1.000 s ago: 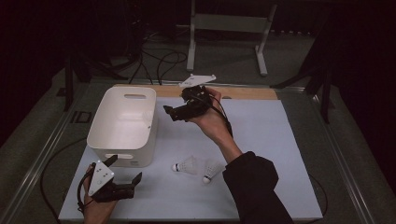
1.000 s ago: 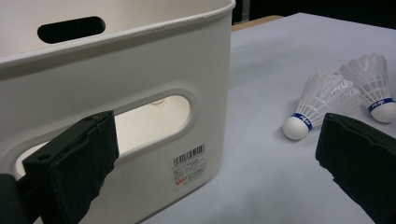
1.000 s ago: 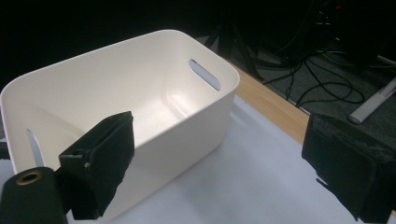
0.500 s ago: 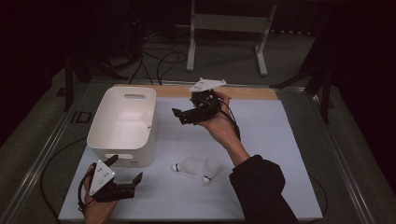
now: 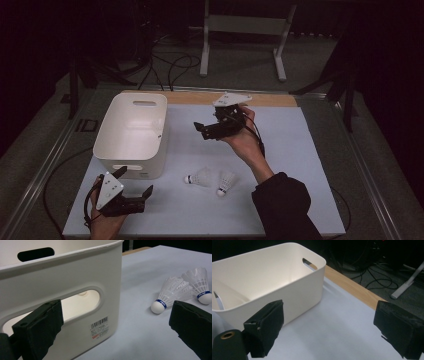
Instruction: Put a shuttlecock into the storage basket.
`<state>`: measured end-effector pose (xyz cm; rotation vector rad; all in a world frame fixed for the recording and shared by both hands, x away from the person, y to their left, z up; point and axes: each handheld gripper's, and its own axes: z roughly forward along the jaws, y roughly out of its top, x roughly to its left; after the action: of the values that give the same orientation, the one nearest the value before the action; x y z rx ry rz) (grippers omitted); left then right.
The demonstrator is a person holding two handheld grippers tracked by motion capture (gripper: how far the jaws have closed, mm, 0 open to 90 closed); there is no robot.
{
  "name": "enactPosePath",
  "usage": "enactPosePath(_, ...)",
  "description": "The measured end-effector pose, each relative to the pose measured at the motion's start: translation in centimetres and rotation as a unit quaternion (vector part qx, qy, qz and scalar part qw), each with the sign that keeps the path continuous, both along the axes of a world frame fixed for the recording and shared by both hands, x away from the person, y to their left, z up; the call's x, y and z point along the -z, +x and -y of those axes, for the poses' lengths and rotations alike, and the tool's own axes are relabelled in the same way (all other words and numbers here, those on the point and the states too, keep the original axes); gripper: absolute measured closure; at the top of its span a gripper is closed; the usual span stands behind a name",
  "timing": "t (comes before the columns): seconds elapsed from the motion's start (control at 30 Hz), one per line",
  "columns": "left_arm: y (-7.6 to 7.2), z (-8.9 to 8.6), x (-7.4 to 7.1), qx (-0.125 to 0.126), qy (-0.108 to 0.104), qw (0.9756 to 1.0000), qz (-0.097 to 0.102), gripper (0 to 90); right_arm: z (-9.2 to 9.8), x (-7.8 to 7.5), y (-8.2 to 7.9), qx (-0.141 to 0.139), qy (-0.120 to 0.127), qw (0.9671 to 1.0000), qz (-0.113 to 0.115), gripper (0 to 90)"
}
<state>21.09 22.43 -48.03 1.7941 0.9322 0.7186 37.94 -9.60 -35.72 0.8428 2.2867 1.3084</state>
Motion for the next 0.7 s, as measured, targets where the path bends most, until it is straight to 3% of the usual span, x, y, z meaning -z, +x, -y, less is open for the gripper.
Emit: enactPosePath(0.7,0.0,0.1,0.0,0.002,0.003,1.0,-0.002,0.0,1.9,1.7,-1.1,0.01,-0.005,0.9999,-0.007,8.9)
